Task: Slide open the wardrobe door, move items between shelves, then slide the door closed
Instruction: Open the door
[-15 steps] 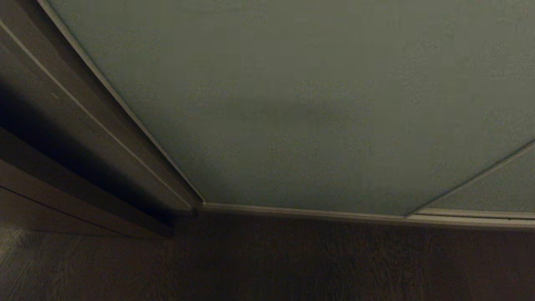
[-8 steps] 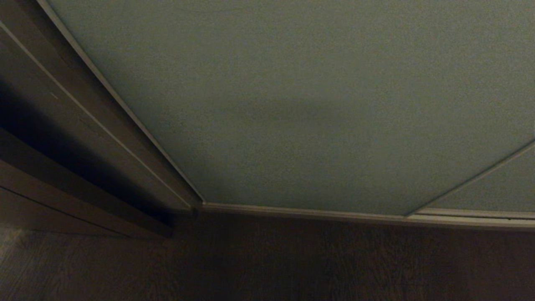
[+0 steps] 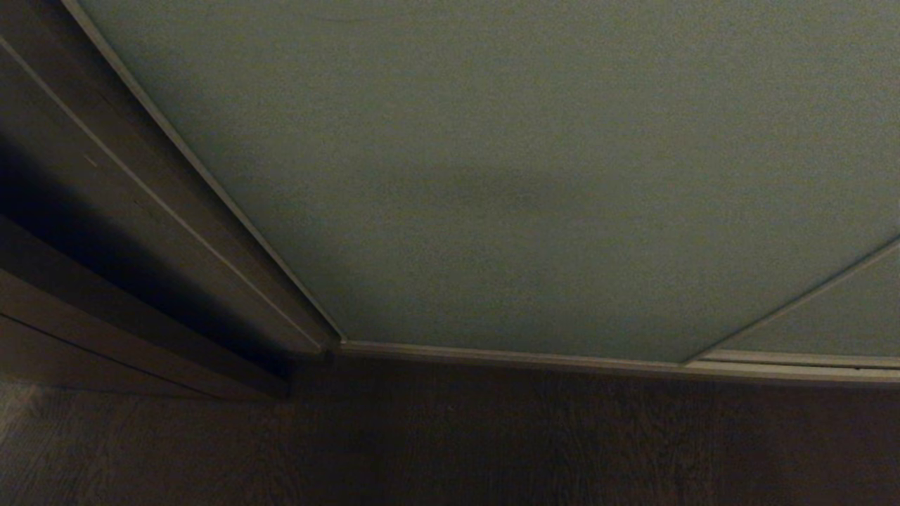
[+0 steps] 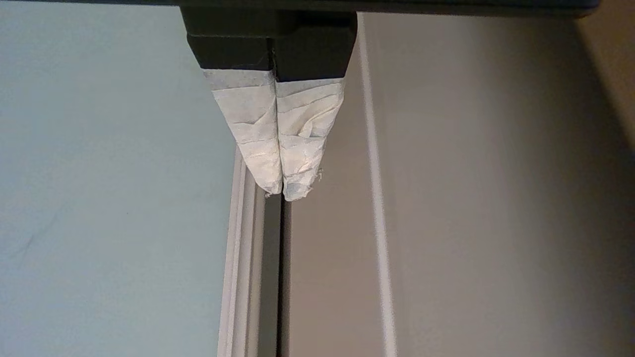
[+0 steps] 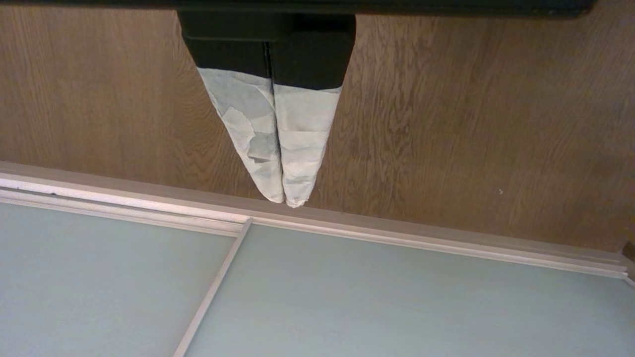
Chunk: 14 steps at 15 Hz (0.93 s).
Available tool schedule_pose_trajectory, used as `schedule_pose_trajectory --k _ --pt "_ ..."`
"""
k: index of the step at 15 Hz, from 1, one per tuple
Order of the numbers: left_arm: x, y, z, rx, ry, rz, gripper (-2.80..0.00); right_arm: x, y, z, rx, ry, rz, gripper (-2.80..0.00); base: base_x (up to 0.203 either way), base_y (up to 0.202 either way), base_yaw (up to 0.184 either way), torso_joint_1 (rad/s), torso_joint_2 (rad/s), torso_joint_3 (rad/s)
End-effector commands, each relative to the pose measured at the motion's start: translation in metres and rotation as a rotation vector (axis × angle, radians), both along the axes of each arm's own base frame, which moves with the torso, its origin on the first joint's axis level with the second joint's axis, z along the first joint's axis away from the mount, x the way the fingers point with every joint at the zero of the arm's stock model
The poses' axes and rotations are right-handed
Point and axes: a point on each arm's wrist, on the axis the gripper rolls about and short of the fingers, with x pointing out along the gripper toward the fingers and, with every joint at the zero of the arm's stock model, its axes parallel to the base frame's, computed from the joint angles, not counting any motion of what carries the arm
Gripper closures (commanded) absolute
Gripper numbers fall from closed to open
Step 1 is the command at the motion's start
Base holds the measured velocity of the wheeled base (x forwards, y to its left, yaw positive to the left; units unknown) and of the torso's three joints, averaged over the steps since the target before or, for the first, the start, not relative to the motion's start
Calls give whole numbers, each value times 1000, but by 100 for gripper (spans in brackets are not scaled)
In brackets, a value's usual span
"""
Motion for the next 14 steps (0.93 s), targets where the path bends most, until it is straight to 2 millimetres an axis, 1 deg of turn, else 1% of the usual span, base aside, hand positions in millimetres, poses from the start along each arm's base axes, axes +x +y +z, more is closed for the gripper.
schedule_pose_trajectory --k 1,4,8,14 --pt "8 0 4 6 25 -6 0 0 0 0 1 0 0 0 0 0 0 0 0 0" --pt "12 -2 13 -4 96 -34 0 0 0 0 0 0 0 0 0 0 0 0 0 0" --pt "29 -3 15 -12 117 -35 0 0 0 0 -1 1 0 0 0 0 0 0 0 0" --pt "43 -3 12 -13 142 -32 0 0 0 0 0 0 0 0 0 0 0 0 0 0"
